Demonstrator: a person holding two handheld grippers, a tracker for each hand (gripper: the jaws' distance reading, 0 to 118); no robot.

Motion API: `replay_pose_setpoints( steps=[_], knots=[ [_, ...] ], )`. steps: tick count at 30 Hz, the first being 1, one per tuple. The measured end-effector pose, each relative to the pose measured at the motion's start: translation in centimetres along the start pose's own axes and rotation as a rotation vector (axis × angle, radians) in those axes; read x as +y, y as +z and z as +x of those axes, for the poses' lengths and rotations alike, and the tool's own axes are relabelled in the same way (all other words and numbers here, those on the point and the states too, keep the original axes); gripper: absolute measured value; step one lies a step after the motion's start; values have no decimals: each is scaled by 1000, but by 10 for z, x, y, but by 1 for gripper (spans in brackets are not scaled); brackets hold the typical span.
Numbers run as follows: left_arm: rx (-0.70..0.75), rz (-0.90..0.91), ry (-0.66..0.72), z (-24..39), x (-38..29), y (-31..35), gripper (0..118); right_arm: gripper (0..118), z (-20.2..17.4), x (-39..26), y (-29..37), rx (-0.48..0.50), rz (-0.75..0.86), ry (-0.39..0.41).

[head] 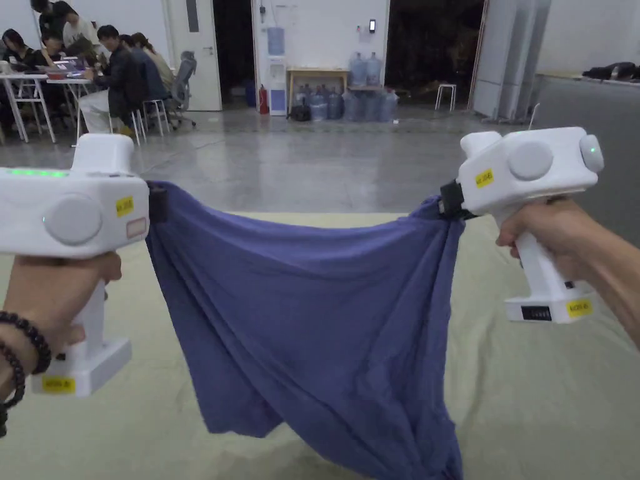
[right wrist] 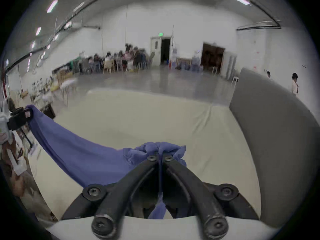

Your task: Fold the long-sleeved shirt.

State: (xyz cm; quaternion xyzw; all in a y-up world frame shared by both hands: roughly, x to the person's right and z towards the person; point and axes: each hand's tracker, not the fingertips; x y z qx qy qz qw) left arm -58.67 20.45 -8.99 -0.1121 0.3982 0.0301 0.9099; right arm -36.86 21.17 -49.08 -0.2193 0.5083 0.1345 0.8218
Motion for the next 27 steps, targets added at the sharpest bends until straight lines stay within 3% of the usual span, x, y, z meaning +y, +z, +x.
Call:
replay_pose_setpoints(
  steps=[5,7,13,20,24,27],
  knots=[
    [127,90,-39,5,114,-25,0,0,11,113,37,-117,172,-59],
    [153,127,6,3,145,-26,0,0,11,141,54,-125,239,-70],
    [158,157,51,5,190,-24,0,0,-1,195,91,-158,325,-93],
    [129,91,59,0,151,-42,0,0,-1,152,72,-157,295,-110],
    [147,20,15,4,78,-59,0,0,4,84,19,-128,179,-169],
    [118,-79,66,4,23,-75,0,0,5,28,-16,-125,103,-185]
  ],
)
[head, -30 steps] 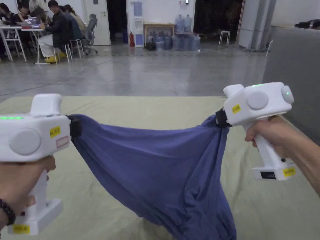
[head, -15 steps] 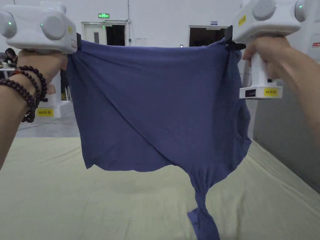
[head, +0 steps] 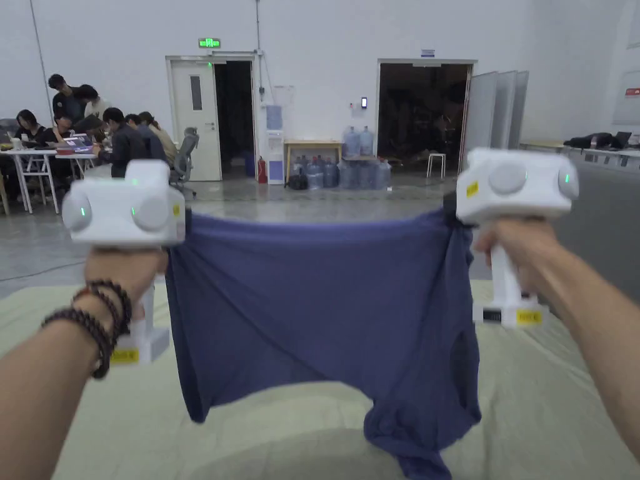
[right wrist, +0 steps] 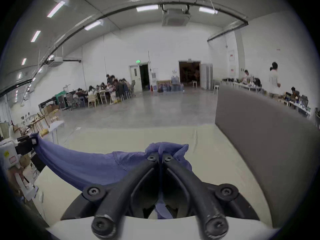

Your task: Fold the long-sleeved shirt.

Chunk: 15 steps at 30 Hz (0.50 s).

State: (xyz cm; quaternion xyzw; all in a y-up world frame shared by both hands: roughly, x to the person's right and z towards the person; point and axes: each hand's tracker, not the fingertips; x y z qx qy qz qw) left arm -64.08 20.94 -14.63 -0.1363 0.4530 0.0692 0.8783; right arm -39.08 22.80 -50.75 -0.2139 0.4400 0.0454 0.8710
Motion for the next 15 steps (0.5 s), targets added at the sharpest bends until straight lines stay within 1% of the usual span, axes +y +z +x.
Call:
replay_pose_setpoints(
  steps=[2,4,6,7,9,11,13,14,15],
  knots=[
    [-23,-69,30,-3,-30,-7,0,0,5,-36,-15,-15,-54,-10],
    [-40,-73,47,-8,-50,-3,0,0,9,-60,-14,-10,-59,-4],
    [-53,-80,76,-16,-66,8,0,0,20,-72,-21,23,-66,0],
    [-68,-77,90,-21,-71,16,0,0,21,-79,-10,55,-45,6],
    [-88,-62,78,-30,-87,38,0,0,22,-97,16,75,-19,44],
    [-90,-46,22,-36,-114,69,0,0,32,-120,33,94,-16,66],
    [-102,-53,5,-46,-145,98,0,0,36,-149,59,127,-25,90],
    [-110,-68,0,-49,-164,115,0,0,16,-173,122,143,-33,103],
    [-124,-115,-7,-53,-182,130,0,0,17,-190,136,154,-54,109]
  ],
)
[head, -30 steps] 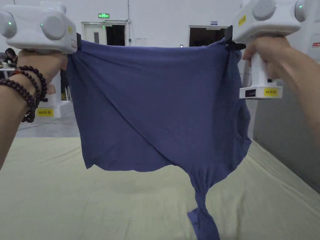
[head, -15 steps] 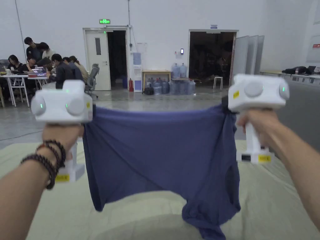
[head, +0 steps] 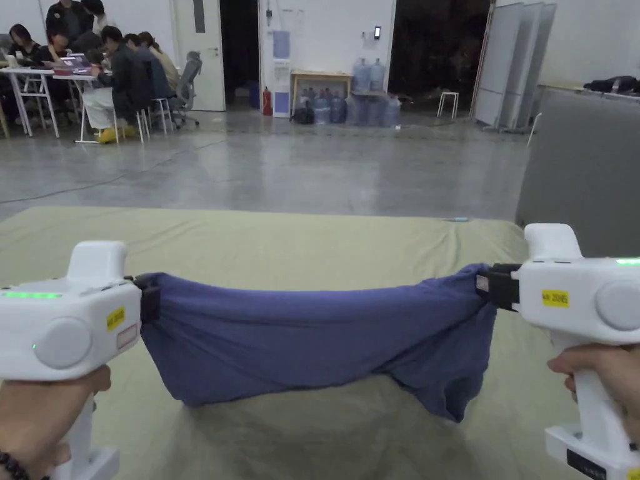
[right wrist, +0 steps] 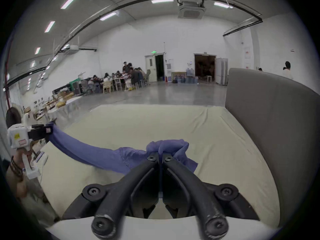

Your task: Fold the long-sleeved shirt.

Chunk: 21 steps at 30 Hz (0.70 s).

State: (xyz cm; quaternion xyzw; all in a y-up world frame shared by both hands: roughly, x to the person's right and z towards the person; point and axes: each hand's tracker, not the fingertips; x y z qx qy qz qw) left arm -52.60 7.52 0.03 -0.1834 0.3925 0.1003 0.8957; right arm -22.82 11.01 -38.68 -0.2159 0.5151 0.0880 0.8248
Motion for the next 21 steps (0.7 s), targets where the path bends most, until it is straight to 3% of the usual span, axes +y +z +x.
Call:
replay_pose_setpoints(
  steps=[3,10,17,21],
  knots=[
    [-28,-98,10,-8,-73,39,0,0,-14,-69,34,45,-127,5],
    [-60,-419,82,-27,-221,75,0,0,-31,-208,48,99,-614,71],
    [-49,-482,-63,-26,-260,93,0,0,-48,-247,43,188,-846,228],
    [-53,-456,-38,-31,-259,94,0,2,-52,-251,41,157,-818,271]
  ],
)
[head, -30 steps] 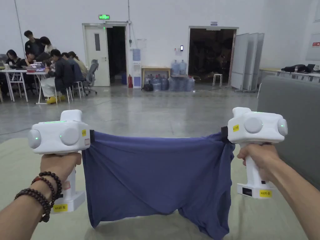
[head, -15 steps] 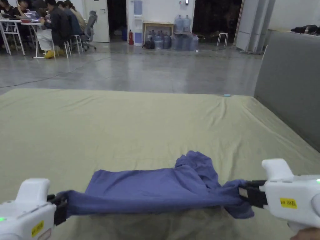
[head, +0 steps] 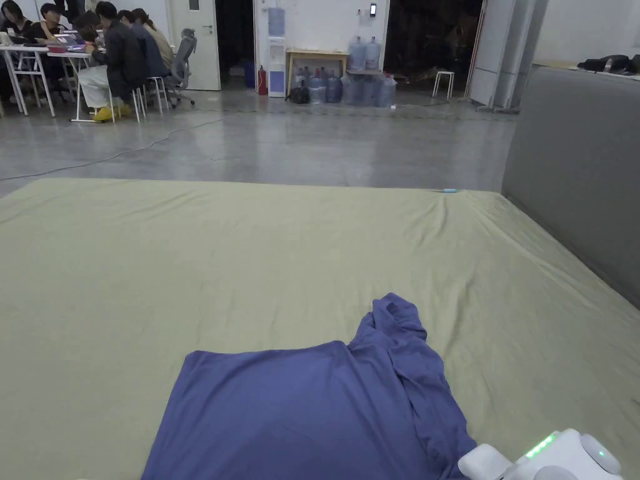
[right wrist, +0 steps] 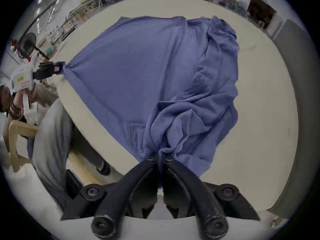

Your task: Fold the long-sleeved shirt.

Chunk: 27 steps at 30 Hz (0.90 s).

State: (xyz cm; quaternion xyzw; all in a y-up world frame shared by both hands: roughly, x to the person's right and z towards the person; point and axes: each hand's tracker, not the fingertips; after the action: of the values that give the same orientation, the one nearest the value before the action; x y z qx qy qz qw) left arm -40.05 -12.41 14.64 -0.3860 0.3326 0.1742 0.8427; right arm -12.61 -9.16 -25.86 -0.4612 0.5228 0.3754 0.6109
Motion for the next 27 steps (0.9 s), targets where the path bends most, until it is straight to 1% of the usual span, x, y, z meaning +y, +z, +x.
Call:
replay_pose_setpoints(
  steps=[1,2,3,4,5,6,8,9,10,11,12,13,14,15,16,18,21,22,23,24,25,26,27],
  knots=[
    [-8,24,-4,-2,4,3,7,22,0,-1,5,-15,50,-19],
    [4,36,-14,-3,9,7,36,50,8,-2,9,-24,73,-36],
    [12,40,-18,-4,14,9,82,79,9,-3,16,-40,96,-54],
    [13,39,-21,0,16,17,118,94,11,-4,26,-60,139,-74],
    [-11,134,-1,-1,30,26,115,94,20,-2,30,-57,183,-96],
    [4,90,9,-2,37,29,115,94,30,0,33,-63,215,-122],
    [-5,105,48,1,55,40,115,93,40,6,47,-77,265,-192],
    [-6,112,68,3,68,43,114,91,47,12,55,-81,295,-238],
    [-19,133,77,5,80,44,110,76,45,18,71,-86,336,-272],
    [-41,166,78,8,88,46,101,51,49,23,73,-92,372,-279],
    [-48,184,71,12,95,46,81,23,52,27,73,-102,391,-285],
    [-44,194,61,16,105,42,40,0,57,32,65,-119,389,-296],
    [-37,200,49,21,115,35,5,0,63,38,57,-126,388,-305],
    [-32,197,41,24,123,27,0,0,67,41,51,-123,389,-307],
    [-10,203,31,26,125,18,0,0,73,46,44,-114,386,-304],
    [-18,172,15,28,139,-2,0,0,79,57,30,-109,370,-310],
    [-30,149,35,29,151,-28,0,0,100,79,12,-96,342,-311],
    [-37,145,38,31,155,-35,0,1,104,89,12,-105,345,-318],
    [-44,139,36,32,157,-42,0,18,115,103,7,-110,353,-324],
    [-49,133,34,34,158,-49,0,18,125,115,2,-123,369,-339],
    [-52,127,33,37,160,-55,0,27,137,129,-4,-138,380,-354],
    [-53,120,35,39,160,-59,0,58,150,147,-15,-147,369,-357],
    [-57,109,43,41,161,-64,0,81,162,164,-25,-163,341,-354]
  ],
)
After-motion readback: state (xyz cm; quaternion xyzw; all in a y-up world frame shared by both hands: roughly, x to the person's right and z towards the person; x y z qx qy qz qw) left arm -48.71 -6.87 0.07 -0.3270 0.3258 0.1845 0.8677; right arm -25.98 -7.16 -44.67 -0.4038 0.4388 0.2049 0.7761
